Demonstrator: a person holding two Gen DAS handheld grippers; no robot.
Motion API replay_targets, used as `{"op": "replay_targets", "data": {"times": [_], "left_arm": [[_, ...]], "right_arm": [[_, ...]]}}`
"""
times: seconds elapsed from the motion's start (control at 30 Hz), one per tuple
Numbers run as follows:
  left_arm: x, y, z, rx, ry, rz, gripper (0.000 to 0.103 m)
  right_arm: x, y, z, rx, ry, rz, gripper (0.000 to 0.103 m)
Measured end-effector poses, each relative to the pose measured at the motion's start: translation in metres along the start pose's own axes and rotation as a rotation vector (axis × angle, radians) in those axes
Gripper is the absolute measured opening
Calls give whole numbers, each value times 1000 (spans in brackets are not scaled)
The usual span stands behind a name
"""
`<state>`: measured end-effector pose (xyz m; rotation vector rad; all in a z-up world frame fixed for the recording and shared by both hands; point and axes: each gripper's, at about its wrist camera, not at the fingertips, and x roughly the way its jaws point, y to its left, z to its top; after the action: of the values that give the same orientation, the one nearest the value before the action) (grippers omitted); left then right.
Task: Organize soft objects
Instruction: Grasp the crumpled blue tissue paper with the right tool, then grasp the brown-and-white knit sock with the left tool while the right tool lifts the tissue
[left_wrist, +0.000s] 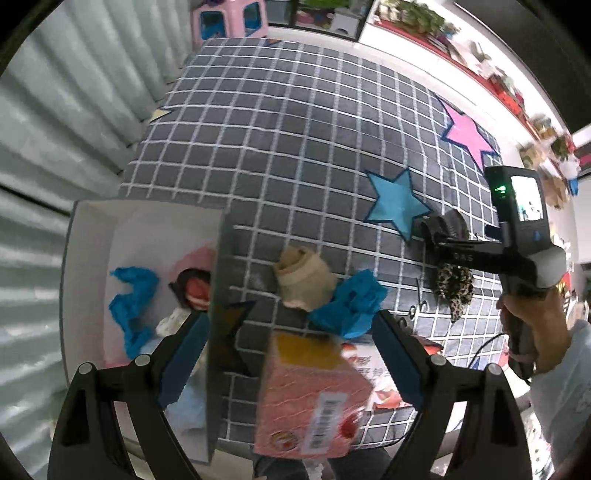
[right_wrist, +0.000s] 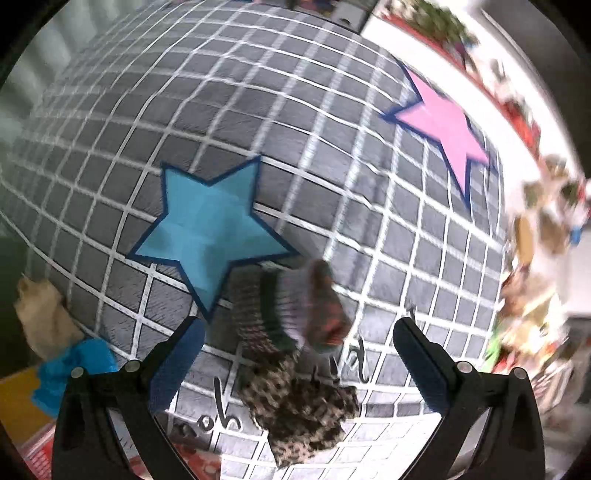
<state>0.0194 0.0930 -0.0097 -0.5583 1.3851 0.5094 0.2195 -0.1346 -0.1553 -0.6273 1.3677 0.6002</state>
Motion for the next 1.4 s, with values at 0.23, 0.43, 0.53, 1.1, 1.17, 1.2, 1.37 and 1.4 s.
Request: {"op": "replay_targets", "data": {"times": [0.23, 0.43, 0.53, 1.1, 1.17, 1.2, 1.37, 1.4], "left_arm": [[4, -24, 11, 28, 6, 6, 92], [-2, -10, 13, -2, 1, 52, 92], [-2, 0, 10, -28, 9, 64, 92], [23, -57, 24, 58, 54, 14, 92], [33, -80, 28, 99, 62, 9, 92], [37, -88, 30, 111, 65, 8, 92], [73, -148, 50, 197, 69, 2, 92], [84, -164, 56, 224, 66, 6, 92]], "right_arm": [[-25, 14, -22, -10, 3, 309, 103], [4, 69, -29, 40, 212, 629, 103], [26, 94, -39, 82, 308, 693, 102], [-16, -42, -91, 332, 100, 677, 35], [-18, -77, -108, 413, 78, 640, 35], [-17, -89, -114, 441, 66, 614, 35], [6, -153, -140, 565, 51, 501, 35], [13, -163, -144, 588, 47, 482, 35]]}}
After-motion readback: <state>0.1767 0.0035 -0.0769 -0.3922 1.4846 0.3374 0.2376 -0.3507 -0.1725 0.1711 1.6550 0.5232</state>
